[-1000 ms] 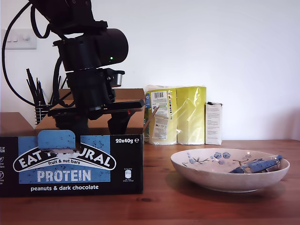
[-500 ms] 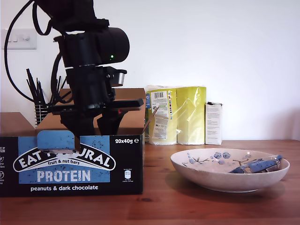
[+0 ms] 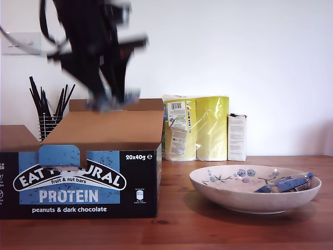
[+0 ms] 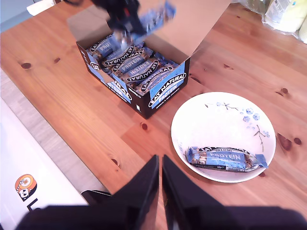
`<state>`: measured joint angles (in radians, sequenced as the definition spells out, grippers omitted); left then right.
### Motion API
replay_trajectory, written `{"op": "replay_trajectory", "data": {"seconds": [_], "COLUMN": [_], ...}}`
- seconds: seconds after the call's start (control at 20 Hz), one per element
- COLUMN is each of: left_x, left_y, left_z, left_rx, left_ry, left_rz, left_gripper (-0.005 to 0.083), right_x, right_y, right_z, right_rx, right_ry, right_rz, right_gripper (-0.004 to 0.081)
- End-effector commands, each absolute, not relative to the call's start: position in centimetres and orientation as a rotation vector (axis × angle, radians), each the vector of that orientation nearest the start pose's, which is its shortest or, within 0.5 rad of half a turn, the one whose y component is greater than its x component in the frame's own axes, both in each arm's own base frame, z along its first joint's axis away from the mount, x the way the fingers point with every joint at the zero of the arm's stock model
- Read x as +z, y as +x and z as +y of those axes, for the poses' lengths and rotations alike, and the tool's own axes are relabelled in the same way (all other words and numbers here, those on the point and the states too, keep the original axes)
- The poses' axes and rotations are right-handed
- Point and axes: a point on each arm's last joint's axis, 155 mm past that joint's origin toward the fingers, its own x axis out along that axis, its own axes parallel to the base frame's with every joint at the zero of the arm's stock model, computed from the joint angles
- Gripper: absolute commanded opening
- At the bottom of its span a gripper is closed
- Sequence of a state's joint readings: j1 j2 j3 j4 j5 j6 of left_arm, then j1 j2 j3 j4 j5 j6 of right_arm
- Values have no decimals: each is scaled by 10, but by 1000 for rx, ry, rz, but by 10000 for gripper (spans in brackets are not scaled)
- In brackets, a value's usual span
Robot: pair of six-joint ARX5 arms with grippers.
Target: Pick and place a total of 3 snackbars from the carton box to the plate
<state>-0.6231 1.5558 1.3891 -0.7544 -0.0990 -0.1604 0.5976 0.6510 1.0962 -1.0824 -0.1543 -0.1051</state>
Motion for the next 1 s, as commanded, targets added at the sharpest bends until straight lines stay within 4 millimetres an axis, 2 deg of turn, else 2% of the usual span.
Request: {"op": "replay_trajectory", "data": {"seconds": [0.0,0.15,0.35,0.55,0.65,0.95], "left_x": [205,238,259,278,274,234], "left_y": [352,343,325,312,308,307], "left_z": [-251,-297,-351,-391,-405,-443], "left_rx": [-495,-657,-821,-917,-951,-1015], "left_ry": [190,150,152,136,132,143], "left_rz": [823,682,555,437,426,450], "left_gripper": [126,126,126,126,127,127], "right_x": [283,290,293,286,284,282], "right_y": [151,144,135,124,121,120], "right_z": [139,132,103,78,75,74], "right_rx": [765,742,622,528,523,521], "right_ry": [-226,-157,-95,-62,-61,-65], "right_rz": [564,547,521,527,531,540], "right_gripper": [-13,-13,-13,-13,-13,-13]}}
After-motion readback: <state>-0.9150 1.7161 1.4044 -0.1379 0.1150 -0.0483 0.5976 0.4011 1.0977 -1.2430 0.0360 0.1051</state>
